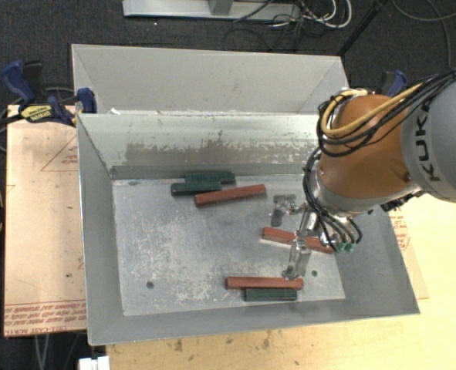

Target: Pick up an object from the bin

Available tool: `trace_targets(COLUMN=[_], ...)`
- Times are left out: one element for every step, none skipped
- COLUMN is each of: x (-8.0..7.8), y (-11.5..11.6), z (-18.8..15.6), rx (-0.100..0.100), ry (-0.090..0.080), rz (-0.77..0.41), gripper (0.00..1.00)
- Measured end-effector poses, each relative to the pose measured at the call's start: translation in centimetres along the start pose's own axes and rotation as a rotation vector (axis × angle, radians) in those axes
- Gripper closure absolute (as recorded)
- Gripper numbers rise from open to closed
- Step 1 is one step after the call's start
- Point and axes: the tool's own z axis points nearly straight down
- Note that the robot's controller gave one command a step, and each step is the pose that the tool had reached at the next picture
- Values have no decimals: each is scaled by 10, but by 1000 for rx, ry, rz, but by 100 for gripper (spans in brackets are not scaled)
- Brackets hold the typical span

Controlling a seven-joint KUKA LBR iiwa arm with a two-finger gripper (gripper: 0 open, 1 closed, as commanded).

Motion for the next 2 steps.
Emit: trace_targets(x=[-2, 18], y=[0, 9], z=[-4, 72], rx=[0, 0], ry=[-8, -12], rz=[0, -38], gripper=[0, 0])
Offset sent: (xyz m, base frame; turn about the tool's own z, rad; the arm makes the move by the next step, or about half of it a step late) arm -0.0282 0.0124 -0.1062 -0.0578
